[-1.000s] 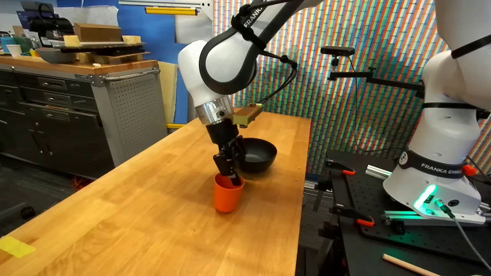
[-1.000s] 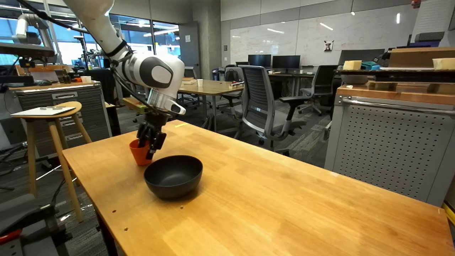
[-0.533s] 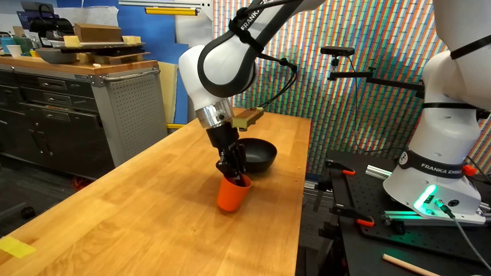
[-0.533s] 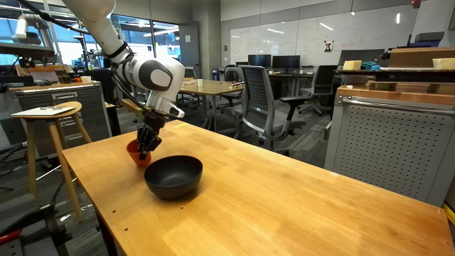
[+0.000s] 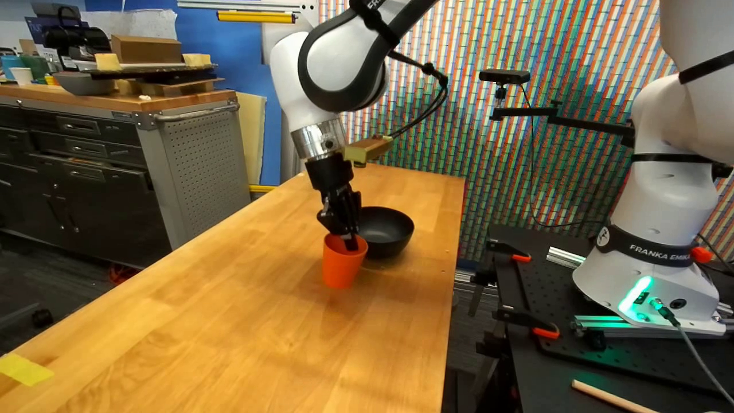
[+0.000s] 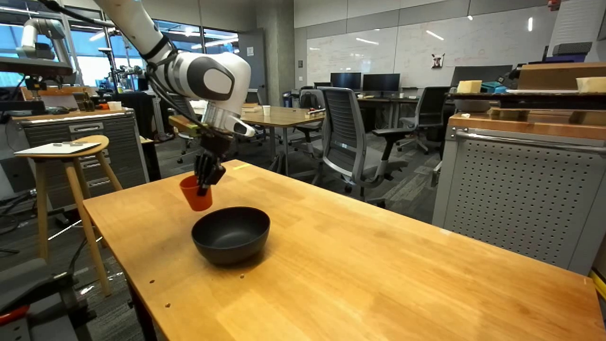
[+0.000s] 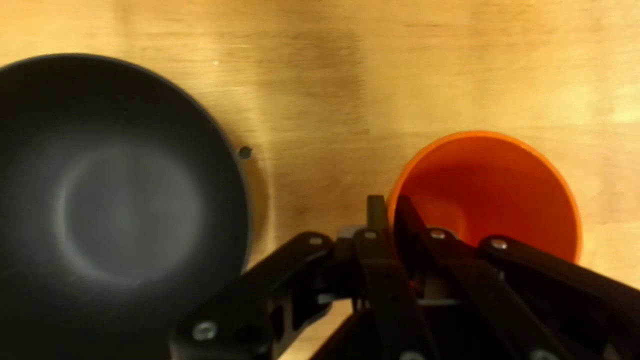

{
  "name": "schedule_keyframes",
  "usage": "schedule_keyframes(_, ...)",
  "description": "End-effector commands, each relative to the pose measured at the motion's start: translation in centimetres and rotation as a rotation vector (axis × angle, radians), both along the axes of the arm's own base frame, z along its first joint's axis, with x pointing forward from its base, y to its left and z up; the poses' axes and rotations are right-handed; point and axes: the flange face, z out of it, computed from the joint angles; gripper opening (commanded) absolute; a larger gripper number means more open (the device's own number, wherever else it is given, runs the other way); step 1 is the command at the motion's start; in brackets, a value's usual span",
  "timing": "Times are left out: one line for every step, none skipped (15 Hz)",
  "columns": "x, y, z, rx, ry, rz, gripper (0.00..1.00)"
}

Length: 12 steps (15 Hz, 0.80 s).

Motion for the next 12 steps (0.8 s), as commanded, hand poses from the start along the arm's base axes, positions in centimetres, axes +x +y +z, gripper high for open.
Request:
schedule_keyframes(-1.3, -5.2, 7.3, -0.079, -0.113, -0.102, 0.04)
schedule_keyframes(-1.6, -6.9, 9.0, -0.102, -0.142, -0.139, 0.04)
schedule_keyframes(-2.1, -8.9, 10.5, -0.125, -0.161, -0.187, 0.04)
schedule_keyframes(-2.5, -10.7, 11.4, -0.149, -0.167, -0.231, 0.04)
schedule_keyframes(-2.9, -12.4, 11.7, -0.177, -0.163, -0.276, 0.04)
schedule_keyframes(-3.3, -13.9, 11.9, -0.196, -0.151, -0.312, 0.04)
schedule_keyframes(-3.7, -15.2, 11.6, -0.208, -0.13, -0.343, 0.04)
schedule_keyframes(-4.1, -16.2, 11.0, -0.22, -0.1, -0.368, 0.04)
schedule_keyframes(-4.3, -16.9, 9.7, -0.22, -0.057, -0.384, 0.04)
schedule_keyframes(-4.6, -17.5, 8.3, -0.201, -0.01, -0.392, 0.04)
schedule_keyframes(-4.8, -17.9, 7.1, -0.192, 0.025, -0.395, 0.04)
schedule_keyframes(-4.8, -18.1, 5.8, -0.175, 0.058, -0.393, 0.04)
